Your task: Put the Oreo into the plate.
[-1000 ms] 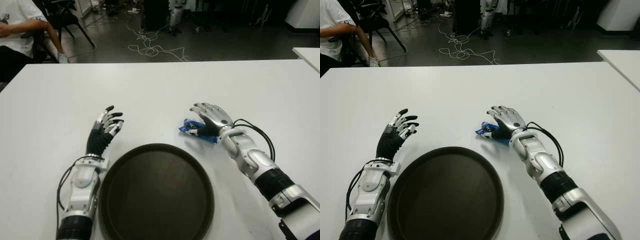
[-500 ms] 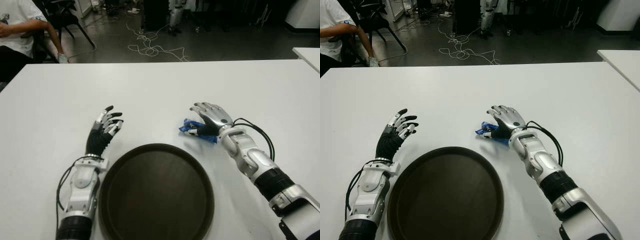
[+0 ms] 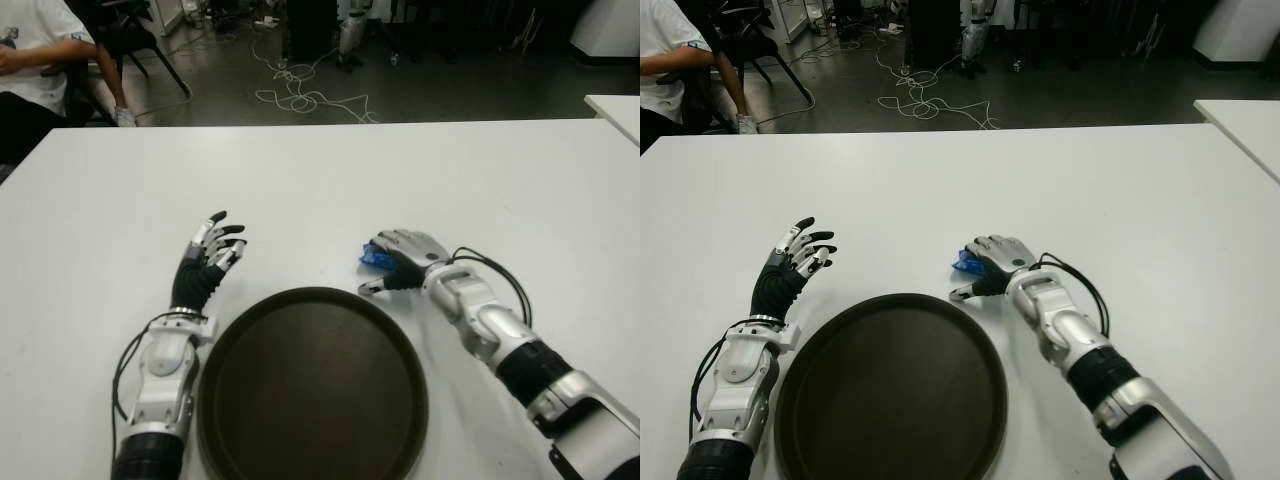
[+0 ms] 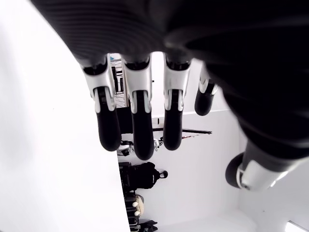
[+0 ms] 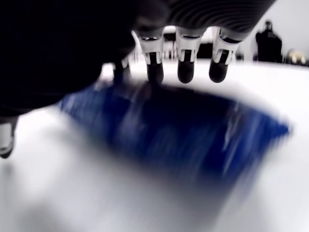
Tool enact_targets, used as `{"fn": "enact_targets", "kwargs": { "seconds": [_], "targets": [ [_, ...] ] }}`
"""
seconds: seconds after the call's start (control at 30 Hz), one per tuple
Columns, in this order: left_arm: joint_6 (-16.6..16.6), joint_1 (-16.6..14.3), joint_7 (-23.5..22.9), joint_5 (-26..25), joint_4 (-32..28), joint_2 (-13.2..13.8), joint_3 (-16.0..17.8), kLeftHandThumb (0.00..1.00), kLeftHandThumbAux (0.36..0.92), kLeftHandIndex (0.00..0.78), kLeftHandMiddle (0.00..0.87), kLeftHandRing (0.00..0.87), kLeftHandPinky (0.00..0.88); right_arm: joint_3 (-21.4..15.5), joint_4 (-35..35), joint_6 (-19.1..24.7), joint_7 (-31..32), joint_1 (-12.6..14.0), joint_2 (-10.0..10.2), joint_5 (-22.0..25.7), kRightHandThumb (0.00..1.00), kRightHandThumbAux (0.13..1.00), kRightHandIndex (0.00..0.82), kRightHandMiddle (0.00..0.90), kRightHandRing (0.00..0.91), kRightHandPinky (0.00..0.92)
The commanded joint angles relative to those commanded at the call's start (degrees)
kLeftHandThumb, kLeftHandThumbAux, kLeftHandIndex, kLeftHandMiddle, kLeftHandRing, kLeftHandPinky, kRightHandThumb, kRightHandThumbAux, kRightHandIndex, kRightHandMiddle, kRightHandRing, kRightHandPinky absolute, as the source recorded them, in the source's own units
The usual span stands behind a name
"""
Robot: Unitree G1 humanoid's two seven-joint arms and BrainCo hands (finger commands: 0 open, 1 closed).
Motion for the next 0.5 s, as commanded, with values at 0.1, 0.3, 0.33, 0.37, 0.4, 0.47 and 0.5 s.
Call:
{"fn": "enact_targets", "kwargs": {
  "seconds": [0.1,0.3,0.33,0.37,0.4,0.47,0.5],
  "targets": [
    [0.0,0.1,0.0,0.0,-0.2,0.0,0.0,0.393,0.579,0.119,0.272,0.292,0.315,0.6,-0.5,0.7,0.4,-0.3,-0.2,-0.6,0.01,0.348,0.078,0.052,0.083,0.202],
    [0.7,0.4,0.0,0.1,-0.8,0.2,0.0,0.397,0.577,0.117,0.266,0.286,0.305,1.5,-0.3,1.3,0.1,-0.5,-0.3,-1.3,0.0,0.348,0.12,0.061,0.097,0.244],
    [0.7,0.4,0.0,0.1,-0.9,0.2,0.0,0.397,0.577,0.117,0.266,0.285,0.305,1.5,-0.4,1.3,0.1,-0.5,-0.3,-1.3,0.0,0.348,0.121,0.06,0.096,0.244],
    [0.7,0.4,0.0,0.1,-0.8,0.2,0.0,0.397,0.577,0.116,0.266,0.285,0.304,1.7,-0.2,1.4,-0.1,-0.6,-0.3,-1.6,0.0,0.348,0.123,0.059,0.096,0.246],
    [0.6,0.4,0.0,0.1,-0.7,0.2,0.1,0.394,0.575,0.118,0.271,0.289,0.304,1.9,-0.1,1.5,-0.1,-0.6,-0.3,-1.8,0.0,0.344,0.123,0.056,0.096,0.265],
    [0.5,0.4,0.1,0.1,-0.7,0.2,0.1,0.391,0.575,0.12,0.275,0.292,0.303,2.1,0.1,1.6,-0.3,-0.7,-0.3,-2.1,0.0,0.341,0.123,0.053,0.096,0.282],
    [0.5,0.5,0.1,0.1,-0.8,0.2,0.2,0.39,0.574,0.121,0.277,0.292,0.301,2.2,0.2,1.6,-0.4,-0.7,-0.3,-2.2,0.0,0.34,0.124,0.054,0.097,0.29]
  ]
}}
